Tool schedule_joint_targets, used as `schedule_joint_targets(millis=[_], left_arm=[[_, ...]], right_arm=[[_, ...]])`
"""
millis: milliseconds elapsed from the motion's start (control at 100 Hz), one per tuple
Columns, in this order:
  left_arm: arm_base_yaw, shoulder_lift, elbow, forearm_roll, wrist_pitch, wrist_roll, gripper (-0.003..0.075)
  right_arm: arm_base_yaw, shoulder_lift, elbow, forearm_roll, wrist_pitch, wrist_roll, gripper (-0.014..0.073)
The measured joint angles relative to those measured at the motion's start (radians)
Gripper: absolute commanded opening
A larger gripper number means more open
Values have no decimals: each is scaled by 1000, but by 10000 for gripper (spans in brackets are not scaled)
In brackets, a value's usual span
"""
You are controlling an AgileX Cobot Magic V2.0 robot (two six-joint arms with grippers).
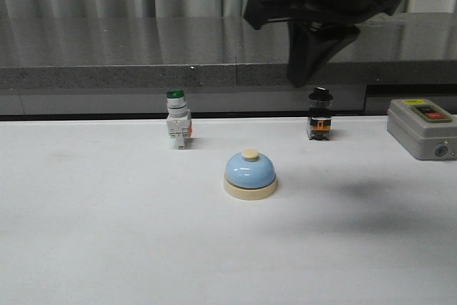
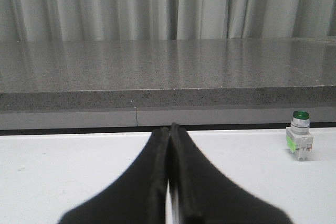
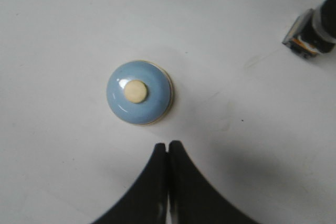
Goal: Place and press bell with both arms
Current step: 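Move the closed right gripper over the bell's cream button, then press down on the bell button with the closed right gripper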
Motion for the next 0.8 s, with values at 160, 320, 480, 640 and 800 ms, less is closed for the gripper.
schedule_joint_targets(millis=[160,320,480,640,800], left_arm=[[0,0,0,0,0,0,-20],[0,0,0,0,0,0,-20],[0,0,0,0,0,0,-20],[0,0,0,0,0,0,-20],[0,0,0,0,0,0,-20]], right_arm=[[28,118,-124,12,89,-2,-60],[35,229,-232,31,161,-11,-60],[35,318,-315,31,215,-16,-60],[35,383,-355,31,235,-18,-60],[35,426,-361,31,256,-18,-60]])
